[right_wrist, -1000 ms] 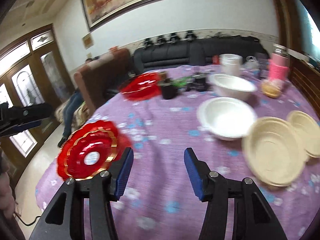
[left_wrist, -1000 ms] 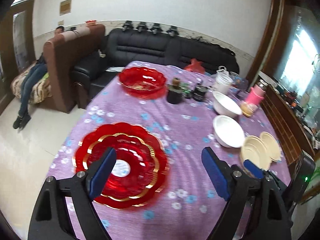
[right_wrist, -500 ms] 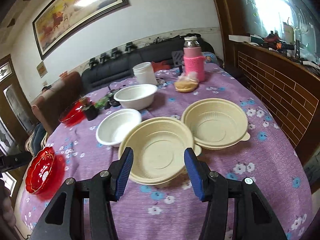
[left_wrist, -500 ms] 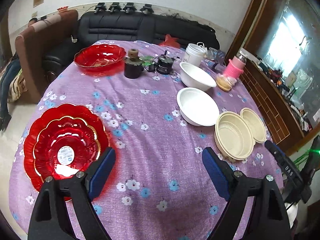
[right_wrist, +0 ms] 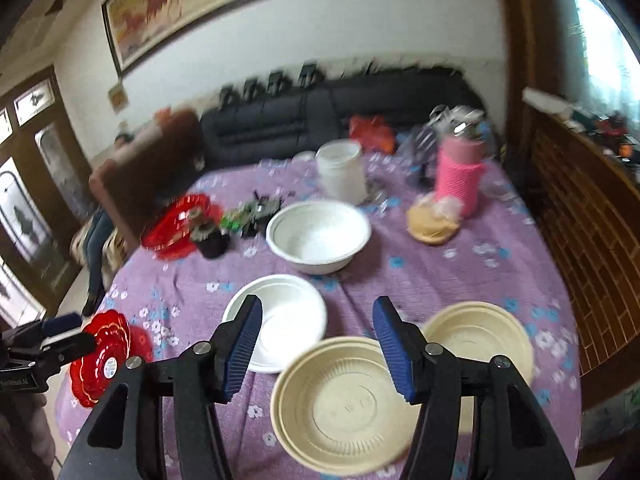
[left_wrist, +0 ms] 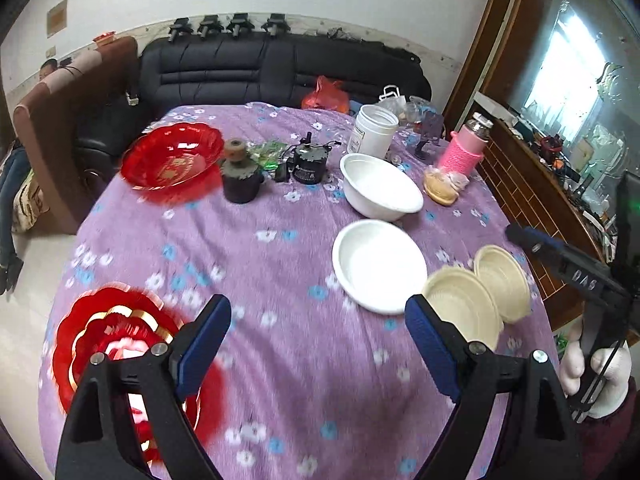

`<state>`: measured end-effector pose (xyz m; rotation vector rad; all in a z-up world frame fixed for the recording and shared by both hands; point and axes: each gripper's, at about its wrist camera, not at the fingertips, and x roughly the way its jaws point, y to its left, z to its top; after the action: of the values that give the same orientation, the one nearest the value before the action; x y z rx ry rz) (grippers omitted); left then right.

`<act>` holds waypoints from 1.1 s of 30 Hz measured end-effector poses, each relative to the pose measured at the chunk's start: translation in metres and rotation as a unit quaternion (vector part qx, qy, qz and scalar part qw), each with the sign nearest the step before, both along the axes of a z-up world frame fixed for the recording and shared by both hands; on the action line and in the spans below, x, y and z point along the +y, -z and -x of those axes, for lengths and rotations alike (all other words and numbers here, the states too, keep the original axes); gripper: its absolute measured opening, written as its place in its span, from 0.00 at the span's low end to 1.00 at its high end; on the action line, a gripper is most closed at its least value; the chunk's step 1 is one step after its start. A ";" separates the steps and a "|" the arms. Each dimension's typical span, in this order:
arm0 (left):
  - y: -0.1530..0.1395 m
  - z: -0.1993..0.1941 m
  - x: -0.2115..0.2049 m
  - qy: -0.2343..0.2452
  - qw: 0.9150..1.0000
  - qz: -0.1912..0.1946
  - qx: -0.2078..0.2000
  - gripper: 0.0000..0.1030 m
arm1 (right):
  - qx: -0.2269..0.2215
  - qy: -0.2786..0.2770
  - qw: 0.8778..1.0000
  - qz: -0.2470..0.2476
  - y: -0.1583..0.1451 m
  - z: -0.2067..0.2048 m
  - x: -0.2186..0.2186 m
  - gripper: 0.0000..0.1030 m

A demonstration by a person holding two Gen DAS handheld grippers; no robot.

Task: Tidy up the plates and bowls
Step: 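Move the right tool to the white plastic plate and grip its rim, then carry the white plate with the right tool onto the red plate stack and release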

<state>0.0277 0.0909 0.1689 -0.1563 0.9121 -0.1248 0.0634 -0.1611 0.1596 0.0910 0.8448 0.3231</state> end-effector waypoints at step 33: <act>0.127 -0.117 -0.029 0.018 0.984 0.093 0.154 0.21 | 0.145 -0.035 0.989 0.018 0.102 -0.090 0.057 0.16</act>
<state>0.1443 0.0615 0.0419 -0.3392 1.2117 -0.2227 0.1530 -0.1040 0.0571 0.0751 1.1432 0.3663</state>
